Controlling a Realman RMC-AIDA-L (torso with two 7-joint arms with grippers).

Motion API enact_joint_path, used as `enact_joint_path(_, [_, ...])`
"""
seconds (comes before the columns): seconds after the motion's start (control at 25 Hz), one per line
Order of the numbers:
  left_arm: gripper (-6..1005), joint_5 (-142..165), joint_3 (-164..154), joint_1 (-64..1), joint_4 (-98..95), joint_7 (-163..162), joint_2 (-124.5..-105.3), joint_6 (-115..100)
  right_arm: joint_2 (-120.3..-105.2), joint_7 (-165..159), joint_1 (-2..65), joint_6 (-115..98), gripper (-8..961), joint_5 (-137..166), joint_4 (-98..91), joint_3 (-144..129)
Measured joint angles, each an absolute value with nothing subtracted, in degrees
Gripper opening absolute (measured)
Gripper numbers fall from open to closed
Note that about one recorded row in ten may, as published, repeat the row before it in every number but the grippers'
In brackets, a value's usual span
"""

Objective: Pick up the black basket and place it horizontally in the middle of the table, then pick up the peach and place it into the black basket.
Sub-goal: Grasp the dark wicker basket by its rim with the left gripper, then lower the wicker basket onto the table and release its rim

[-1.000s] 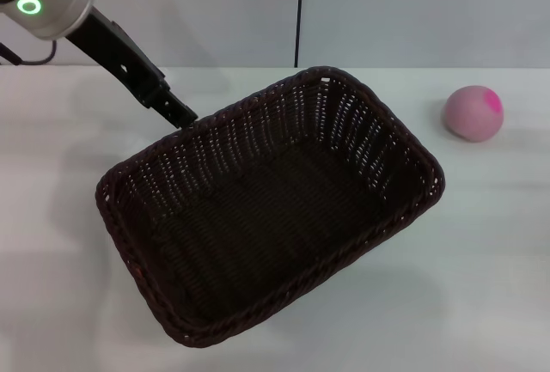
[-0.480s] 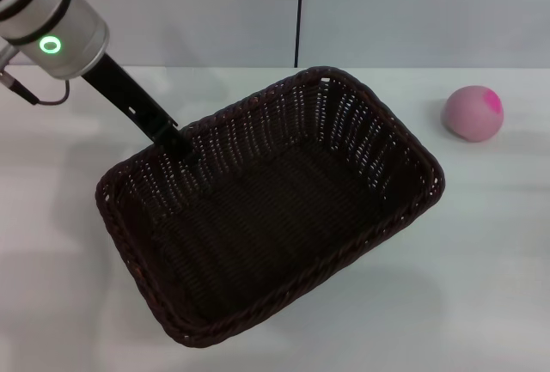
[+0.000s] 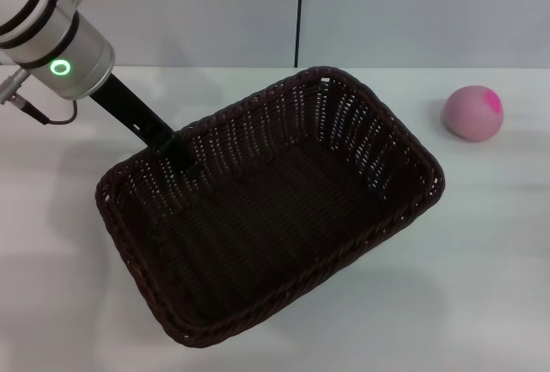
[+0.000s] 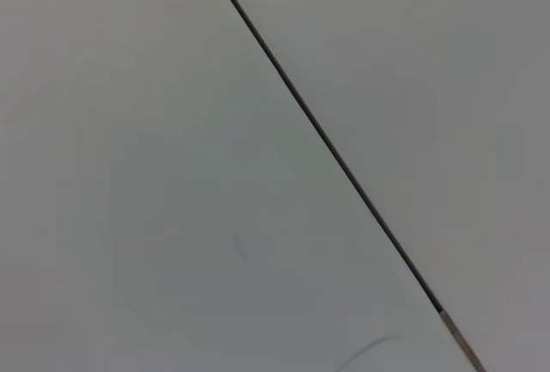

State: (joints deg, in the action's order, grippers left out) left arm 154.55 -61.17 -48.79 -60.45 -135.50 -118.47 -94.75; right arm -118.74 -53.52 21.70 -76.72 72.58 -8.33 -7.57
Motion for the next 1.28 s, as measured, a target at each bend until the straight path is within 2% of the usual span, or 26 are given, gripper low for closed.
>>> enact_joint_path(0.16, [728, 154.28, -61.36, -48.1, -61.26, -135.45, -118.44, -94.24, -118.74, -53.54, 21.56, -76.7, 491, 72.53, -8.35, -7.3])
enact_joint_path(0.64, [480, 153.83, -62.61, -47.71, -61.39, -133.77, -118.43, -94.68, -118.82, -53.59, 21.18, -76.64, 485, 72.5, -8.12, -6.59])
enact_joint_path(0.72, [221, 153.55, -62.64, -47.6, -61.41, -133.26, -118.4, -94.71, -118.82, -53.6, 21.18, -76.64, 484, 72.5, -8.03, -6.59])
enact_joint_path(1.28, [199, 145.24, -59.6, -43.04, -67.11, -125.38, -117.95, -94.99, -118.83, -53.69, 21.05, -76.74, 477, 72.51, -7.51, -6.69])
